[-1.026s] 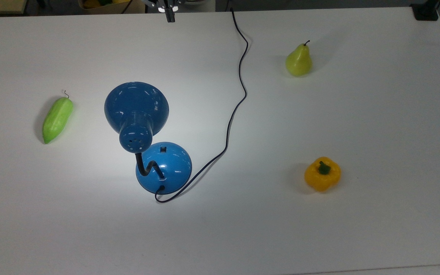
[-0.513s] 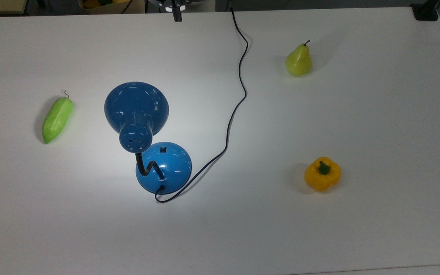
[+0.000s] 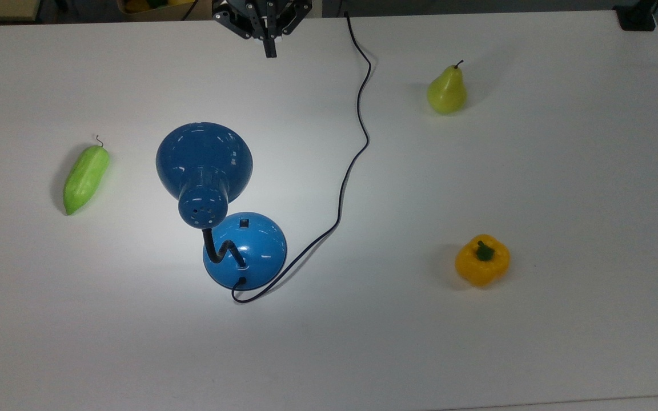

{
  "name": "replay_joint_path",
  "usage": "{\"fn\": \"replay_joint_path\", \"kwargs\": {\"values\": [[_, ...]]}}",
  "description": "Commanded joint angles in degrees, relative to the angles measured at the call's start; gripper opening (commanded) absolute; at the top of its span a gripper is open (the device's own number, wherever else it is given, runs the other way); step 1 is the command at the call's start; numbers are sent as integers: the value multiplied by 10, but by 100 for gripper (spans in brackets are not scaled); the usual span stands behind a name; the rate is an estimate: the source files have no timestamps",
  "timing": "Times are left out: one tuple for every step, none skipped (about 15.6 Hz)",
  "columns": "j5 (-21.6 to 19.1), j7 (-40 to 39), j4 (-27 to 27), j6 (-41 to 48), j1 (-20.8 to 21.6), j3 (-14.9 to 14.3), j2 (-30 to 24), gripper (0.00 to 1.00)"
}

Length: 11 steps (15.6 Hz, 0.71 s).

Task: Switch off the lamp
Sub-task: 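Move the gripper toward the blue lamp's round base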

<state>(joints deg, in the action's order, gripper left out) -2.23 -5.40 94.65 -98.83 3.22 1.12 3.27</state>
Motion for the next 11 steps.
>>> {"fn": "replay_joint_path", "kwargs": {"values": [[21,7,60,-64,7,-2,-10,0],[26,7,73,-86,7,-2,-9,0],[27,8,88,-108,7,-2,-8,0],[27,8,98,-127,7,-2,-6,0],[27,11,103,-139,7,-2,0,0],[28,18,103,-150,7,-2,6,0],[31,26,103,-162,7,-2,16,0],[37,35,104,-186,7,-2,23,0],[41,38,108,-203,7,-2,30,0],[44,42,111,-223,7,-2,33,0],[48,45,115,-242,7,-2,38,0]]}}
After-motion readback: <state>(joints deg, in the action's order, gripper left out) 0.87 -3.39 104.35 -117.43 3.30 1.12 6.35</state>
